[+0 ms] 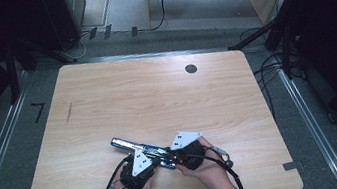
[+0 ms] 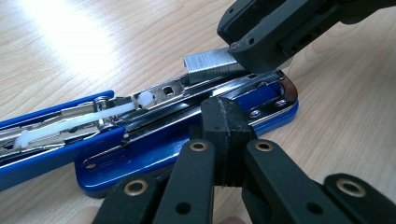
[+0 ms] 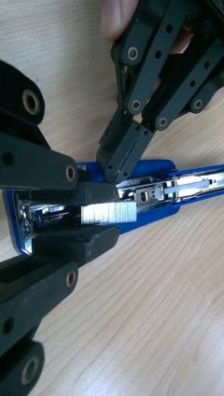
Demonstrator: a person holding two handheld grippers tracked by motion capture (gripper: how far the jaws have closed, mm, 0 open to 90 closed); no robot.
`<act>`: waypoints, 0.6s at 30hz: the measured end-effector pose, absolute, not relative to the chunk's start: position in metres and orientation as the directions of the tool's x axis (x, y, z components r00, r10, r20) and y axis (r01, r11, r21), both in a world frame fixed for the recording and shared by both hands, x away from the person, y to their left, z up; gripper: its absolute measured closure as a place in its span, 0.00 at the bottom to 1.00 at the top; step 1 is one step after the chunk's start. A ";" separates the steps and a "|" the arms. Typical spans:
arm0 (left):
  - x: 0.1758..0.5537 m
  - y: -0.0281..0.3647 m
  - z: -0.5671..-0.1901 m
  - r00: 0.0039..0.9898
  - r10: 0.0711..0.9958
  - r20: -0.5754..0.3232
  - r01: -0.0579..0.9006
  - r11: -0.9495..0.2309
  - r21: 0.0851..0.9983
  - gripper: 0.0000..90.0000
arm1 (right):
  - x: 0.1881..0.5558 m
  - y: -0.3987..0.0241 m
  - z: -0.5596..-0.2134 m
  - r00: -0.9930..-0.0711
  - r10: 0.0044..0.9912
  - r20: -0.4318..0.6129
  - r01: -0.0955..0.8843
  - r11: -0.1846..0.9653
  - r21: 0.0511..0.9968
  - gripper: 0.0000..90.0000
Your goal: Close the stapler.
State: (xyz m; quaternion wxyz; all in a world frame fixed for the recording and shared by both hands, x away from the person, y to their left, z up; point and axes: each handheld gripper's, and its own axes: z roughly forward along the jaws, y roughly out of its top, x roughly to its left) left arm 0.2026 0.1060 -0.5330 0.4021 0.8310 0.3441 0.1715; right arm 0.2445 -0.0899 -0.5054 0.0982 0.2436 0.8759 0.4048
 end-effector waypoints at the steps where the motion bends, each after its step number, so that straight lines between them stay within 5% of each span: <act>1: 0.203 0.106 -0.533 0.704 0.710 0.008 0.434 -0.440 0.786 1.00 | 0.245 -0.090 -0.505 -0.862 0.506 0.027 0.349 0.553 0.757 0.88; 18: 0.203 0.106 -0.533 0.705 0.710 0.007 0.435 -0.440 0.786 1.00 | 0.246 -0.092 -0.505 -0.880 0.475 0.021 0.325 0.569 0.755 0.88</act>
